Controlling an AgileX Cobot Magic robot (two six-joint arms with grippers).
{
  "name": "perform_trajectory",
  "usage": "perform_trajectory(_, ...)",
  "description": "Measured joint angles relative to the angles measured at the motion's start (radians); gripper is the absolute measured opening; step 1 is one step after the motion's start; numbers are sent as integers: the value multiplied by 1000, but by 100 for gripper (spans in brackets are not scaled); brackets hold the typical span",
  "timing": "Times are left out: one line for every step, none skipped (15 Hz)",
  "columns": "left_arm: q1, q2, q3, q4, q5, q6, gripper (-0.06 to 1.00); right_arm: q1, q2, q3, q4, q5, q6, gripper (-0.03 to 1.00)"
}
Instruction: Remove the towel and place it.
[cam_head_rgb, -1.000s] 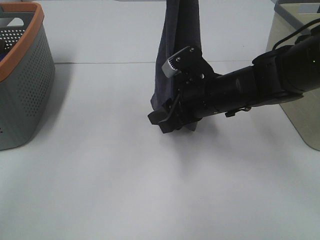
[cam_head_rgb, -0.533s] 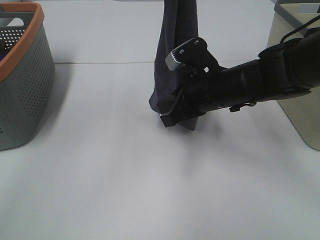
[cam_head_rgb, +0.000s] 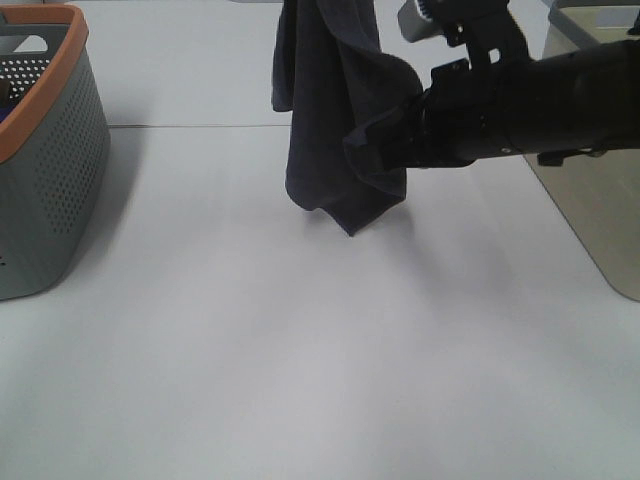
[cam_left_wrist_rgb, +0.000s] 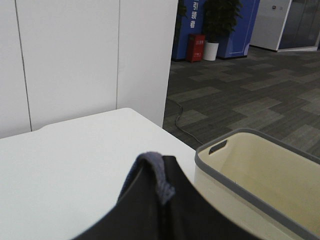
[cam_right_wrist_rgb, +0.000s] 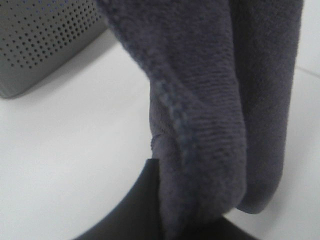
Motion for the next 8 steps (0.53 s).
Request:
perform_trajectory(0, -10, 0, -16, 28, 0, 0, 0, -33, 0, -57, 0, 4, 2)
perform_trajectory(0, -21, 0, -36, 68, 0, 0, 0, -58, 0, -117, 0, 29, 2)
perform_trajectory(0, -29, 0, -57, 99, 0, 0, -3, -71, 0, -178, 0, 67, 2)
perform_trajectory(0, -33, 0, -79, 125, 0, 0, -15, -77, 0, -256, 19, 116, 2)
perform_trajectory(0, -33, 0, -112, 145, 0, 0, -40, -79, -1, -375, 66, 194, 2)
perform_trajectory(0, -33, 0, -131, 152, 0, 0, -74, -79, -17, -520, 154, 326, 2)
perform_trajectory(0, -33, 0, -136, 156, 1, 0, -113, -79, -63, -718, 261, 500, 2)
perform_trajectory(0, -33, 0, -143, 156, 14, 0, -126, -79, -90, -804, 304, 576, 2)
